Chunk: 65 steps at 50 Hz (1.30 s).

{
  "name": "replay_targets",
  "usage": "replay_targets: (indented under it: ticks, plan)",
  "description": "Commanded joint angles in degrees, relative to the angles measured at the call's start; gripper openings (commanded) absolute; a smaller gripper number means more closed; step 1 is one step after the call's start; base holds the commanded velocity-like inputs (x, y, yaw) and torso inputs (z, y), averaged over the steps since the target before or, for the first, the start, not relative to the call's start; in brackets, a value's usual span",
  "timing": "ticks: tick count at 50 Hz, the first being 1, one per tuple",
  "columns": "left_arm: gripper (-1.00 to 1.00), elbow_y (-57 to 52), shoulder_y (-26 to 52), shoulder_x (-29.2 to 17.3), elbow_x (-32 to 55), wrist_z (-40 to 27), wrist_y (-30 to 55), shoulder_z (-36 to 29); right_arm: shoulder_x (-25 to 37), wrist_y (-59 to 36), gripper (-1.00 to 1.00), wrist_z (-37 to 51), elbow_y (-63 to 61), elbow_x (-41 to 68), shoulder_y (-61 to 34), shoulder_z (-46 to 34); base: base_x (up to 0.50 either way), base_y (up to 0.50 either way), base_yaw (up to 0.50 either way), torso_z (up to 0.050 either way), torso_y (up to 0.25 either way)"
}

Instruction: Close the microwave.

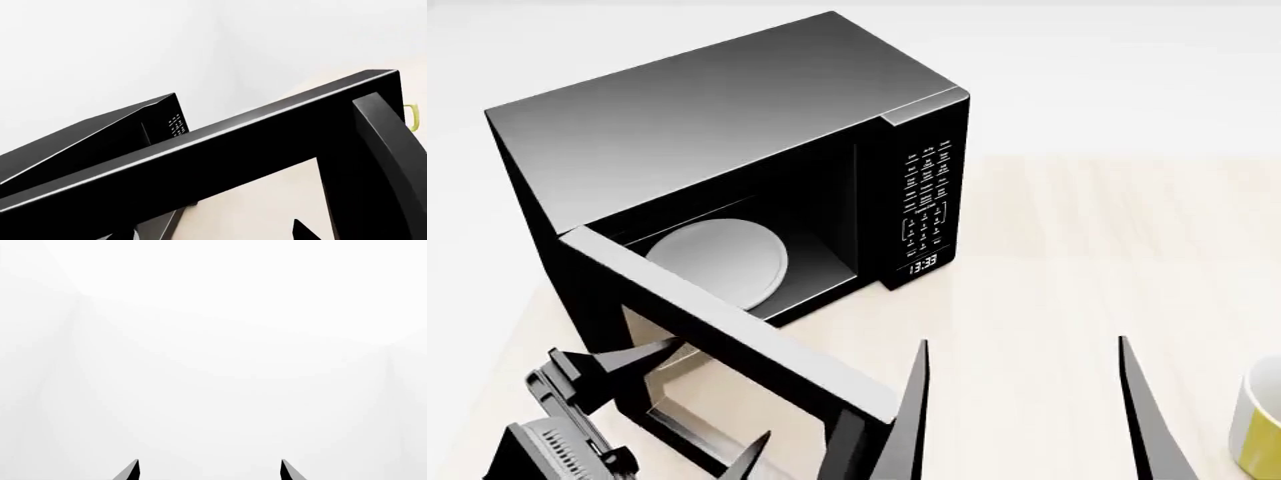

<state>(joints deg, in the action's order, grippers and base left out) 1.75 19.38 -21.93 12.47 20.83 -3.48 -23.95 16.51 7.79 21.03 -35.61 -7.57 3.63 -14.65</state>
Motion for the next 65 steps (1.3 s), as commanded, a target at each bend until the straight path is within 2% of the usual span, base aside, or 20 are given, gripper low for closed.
replay_targets:
  ticks: [1, 65]
  plan:
    - [1.0, 0.79, 2.2, 2.05, 0.34, -0.58, -0.16, -0.5, 0.28, -0.03, 1.0, 0.25, 0.03, 0.18, -0.01, -0.17, 0.0, 0.0, 0.0, 0.0, 0.0]
    - [1.0, 17.99, 10.4, 10.07, -2.91, -8.98, -6.42, 0.49, 1.67, 0.23, 1.0, 1.81, 1.08, 1.33, -0.33, -0.66, 0.0, 0.0, 0.0, 0.0, 0.0]
